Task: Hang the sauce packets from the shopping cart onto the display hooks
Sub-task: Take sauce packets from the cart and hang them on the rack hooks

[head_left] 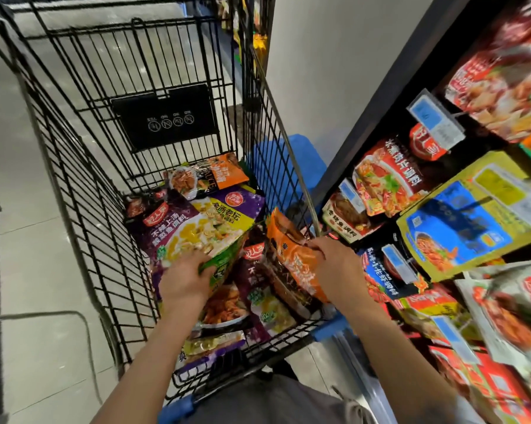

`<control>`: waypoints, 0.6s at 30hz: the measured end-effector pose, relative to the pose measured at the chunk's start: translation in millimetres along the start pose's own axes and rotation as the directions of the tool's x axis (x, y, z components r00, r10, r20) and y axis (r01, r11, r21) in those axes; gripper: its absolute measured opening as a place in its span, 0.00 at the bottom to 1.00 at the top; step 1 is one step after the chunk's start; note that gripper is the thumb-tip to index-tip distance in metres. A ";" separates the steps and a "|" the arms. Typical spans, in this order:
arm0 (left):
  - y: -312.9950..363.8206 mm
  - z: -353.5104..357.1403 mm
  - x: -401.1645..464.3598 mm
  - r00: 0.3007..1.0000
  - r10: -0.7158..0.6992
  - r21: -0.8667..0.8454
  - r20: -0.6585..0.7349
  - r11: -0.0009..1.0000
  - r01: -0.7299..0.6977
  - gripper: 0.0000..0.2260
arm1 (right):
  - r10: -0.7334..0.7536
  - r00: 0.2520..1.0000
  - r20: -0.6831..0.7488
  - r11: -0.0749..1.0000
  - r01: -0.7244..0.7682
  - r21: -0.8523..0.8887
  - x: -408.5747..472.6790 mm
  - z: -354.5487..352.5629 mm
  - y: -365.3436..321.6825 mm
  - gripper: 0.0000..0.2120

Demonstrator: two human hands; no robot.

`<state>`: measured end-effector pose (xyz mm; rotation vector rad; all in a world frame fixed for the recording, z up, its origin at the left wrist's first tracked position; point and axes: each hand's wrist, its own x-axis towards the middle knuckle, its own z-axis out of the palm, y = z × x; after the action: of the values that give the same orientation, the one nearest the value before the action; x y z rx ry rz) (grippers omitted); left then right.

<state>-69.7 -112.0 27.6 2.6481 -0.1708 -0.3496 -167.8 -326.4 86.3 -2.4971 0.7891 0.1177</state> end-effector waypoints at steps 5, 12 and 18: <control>-4.2 -0.9 -2.2 0.998 -0.059 -0.017 -0.037 0.998 0.059 0.12 | 0.008 0.993 -0.116 1.000 -0.005 0.029 2.6 6.9 2.8 0.14; -16.3 0.0 -9.0 0.997 0.008 -0.077 -0.071 0.997 -0.013 0.12 | 0.038 0.990 -0.136 0.999 -0.036 0.016 3.1 8.7 0.1 0.12; -11.1 -8.7 -7.7 0.992 0.022 -0.151 -0.127 0.988 -0.042 0.06 | 0.018 0.986 -0.166 1.000 -0.017 0.006 -3.9 -9.9 -5.0 0.09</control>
<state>-74.1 -97.1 31.7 2.5030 -0.1401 -0.1773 -168.9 -325.9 98.0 -2.5199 0.8769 -0.0869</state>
